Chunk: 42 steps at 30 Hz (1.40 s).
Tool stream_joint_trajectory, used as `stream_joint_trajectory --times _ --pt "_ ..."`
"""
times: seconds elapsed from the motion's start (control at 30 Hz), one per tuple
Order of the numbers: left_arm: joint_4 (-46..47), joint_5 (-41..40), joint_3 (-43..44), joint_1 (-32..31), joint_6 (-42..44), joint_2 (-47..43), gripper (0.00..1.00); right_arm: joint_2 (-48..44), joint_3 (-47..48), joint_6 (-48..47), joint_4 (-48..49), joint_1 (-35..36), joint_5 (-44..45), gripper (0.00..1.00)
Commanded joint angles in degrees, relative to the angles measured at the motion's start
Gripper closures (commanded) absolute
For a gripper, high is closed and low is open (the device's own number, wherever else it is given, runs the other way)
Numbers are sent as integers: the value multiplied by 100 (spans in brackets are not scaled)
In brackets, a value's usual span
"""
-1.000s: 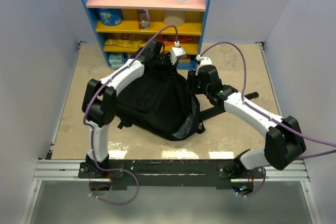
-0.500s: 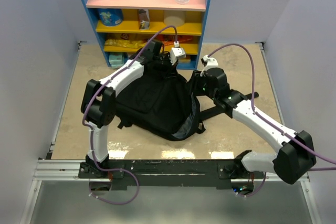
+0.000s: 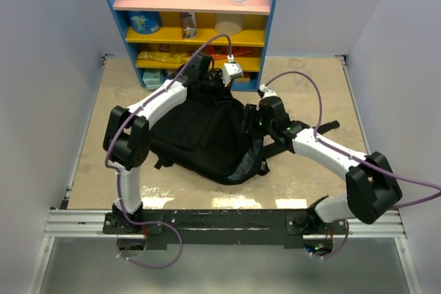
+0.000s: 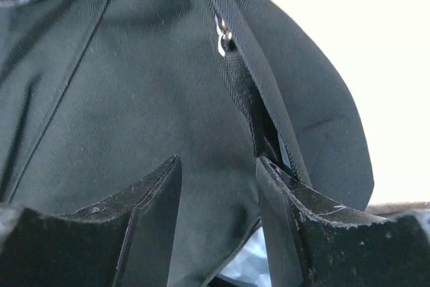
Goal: Pack the student bag
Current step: Zip the student bag at the center of the board.
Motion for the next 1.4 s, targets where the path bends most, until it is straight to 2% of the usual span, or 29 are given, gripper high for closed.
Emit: stream_joint_trajectory --times 0.0,0.13,0.33,0.67,0.77,0.9,0.93,1.1,1.37 --pt "348 390 -60 -102 33 -468 96 -60 276 20 128 -91 357 48" --pt "330 399 -113 -102 120 -512 96 -68 302 -76 172 -153 479 48" --pt "277 451 -96 -102 147 -512 96 -147 434 -51 -355 -153 1015 47" --pt "234 530 -113 -102 147 -582 95 362 486 81 715 -153 858 49" --pt "198 539 -113 -102 164 -600 96 415 600 20 743 -153 840 55" --pt "181 548 -122 -102 191 -617 96 293 610 -59 769 -153 849 74" --pt "172 548 -122 -102 199 -609 96 249 592 -59 778 -153 849 75" --pt "163 566 -201 -93 208 -635 95 73 583 -129 664 -153 840 79" --pt "163 609 -227 -102 191 -644 95 -86 733 -261 269 -144 858 78"
